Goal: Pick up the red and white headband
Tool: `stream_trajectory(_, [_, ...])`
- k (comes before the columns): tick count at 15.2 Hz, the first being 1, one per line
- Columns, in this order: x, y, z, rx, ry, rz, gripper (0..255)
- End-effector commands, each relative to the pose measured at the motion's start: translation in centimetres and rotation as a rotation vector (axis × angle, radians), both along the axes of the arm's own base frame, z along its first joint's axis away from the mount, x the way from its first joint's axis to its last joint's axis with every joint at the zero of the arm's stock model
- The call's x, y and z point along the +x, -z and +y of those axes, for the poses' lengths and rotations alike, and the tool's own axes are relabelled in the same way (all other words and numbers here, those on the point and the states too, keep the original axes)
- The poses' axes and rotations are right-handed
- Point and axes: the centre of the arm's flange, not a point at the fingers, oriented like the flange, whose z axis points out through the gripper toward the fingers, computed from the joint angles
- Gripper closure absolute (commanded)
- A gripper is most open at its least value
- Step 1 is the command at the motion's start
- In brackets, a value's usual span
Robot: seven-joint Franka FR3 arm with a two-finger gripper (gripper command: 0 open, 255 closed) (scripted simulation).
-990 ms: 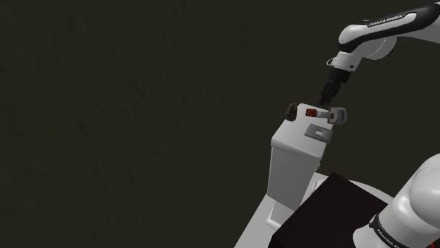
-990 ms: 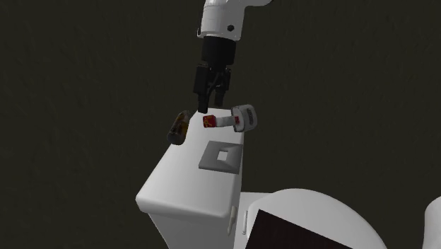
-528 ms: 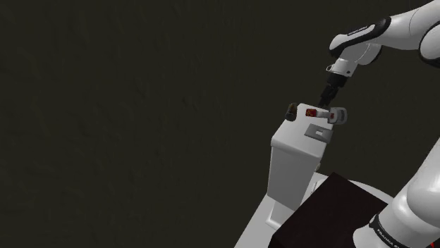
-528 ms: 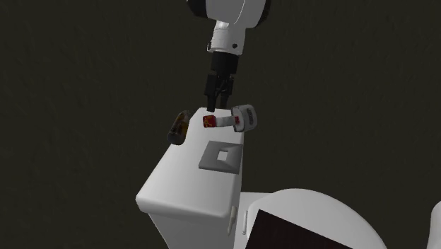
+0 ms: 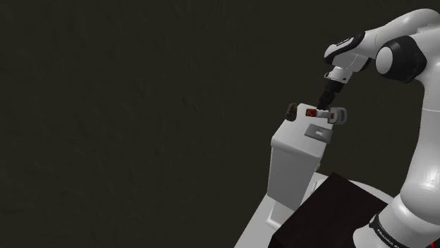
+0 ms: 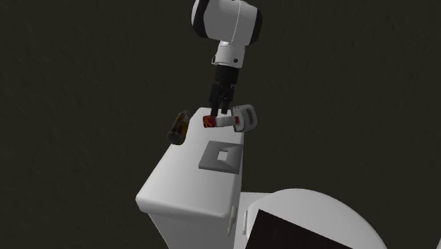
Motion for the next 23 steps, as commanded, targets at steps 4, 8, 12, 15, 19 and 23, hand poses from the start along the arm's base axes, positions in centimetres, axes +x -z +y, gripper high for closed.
stream_trajectory(4, [0.0,2.7,-0.2,0.001,0.0,-0.001,0])
stream_trajectory(8, [-0.1,2.9,-0.1,0.001,0.0,-0.001,255])
stream_trajectory(12, [-0.1,2.9,-0.1,0.001,0.0,-0.001,255])
stream_trajectory(15, [0.0,2.9,-0.1,0.001,0.0,-0.001,255])
stream_trajectory(19, [0.0,1.4,-0.2,0.001,0.0,-0.001,255])
stream_trajectory(23, [0.0,-0.7,-0.2,0.001,0.0,-0.001,255])
